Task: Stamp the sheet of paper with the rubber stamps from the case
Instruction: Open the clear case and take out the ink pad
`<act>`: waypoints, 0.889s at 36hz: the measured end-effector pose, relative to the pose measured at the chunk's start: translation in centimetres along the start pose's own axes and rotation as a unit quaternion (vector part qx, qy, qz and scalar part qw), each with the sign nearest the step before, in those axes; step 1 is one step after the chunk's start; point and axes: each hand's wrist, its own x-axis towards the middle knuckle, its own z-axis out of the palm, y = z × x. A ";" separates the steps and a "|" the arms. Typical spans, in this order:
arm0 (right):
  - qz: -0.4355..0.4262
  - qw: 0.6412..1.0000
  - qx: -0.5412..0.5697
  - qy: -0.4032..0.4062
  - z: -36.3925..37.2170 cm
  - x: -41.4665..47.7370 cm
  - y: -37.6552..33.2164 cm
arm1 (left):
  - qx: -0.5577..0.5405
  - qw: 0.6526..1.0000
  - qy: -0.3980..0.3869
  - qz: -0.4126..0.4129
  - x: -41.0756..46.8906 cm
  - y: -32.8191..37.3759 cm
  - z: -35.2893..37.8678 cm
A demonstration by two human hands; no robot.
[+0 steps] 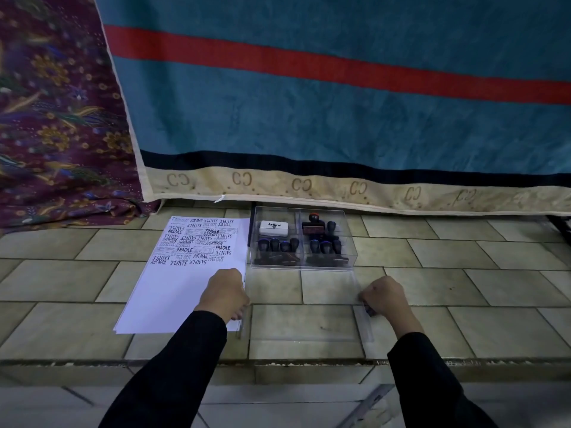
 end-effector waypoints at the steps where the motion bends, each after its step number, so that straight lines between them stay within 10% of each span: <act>1: -0.002 1.000 -0.004 0.000 0.0 0.1 0.0 | 0.005 1.000 0.003 0.000 0.0 0.1 0.0; 7: -0.024 0.997 -0.060 0.036 -0.2 0.3 -0.2 | -0.006 1.000 0.018 0.004 0.5 -0.2 -0.8; 14: -0.234 0.961 0.036 0.140 0.2 0.8 -5.5 | 0.008 0.964 0.236 0.123 3.5 -3.1 -1.7; 32: -0.334 0.928 -0.159 -0.043 7.5 5.2 -19.5 | 0.091 0.949 0.259 0.155 6.6 -5.9 2.0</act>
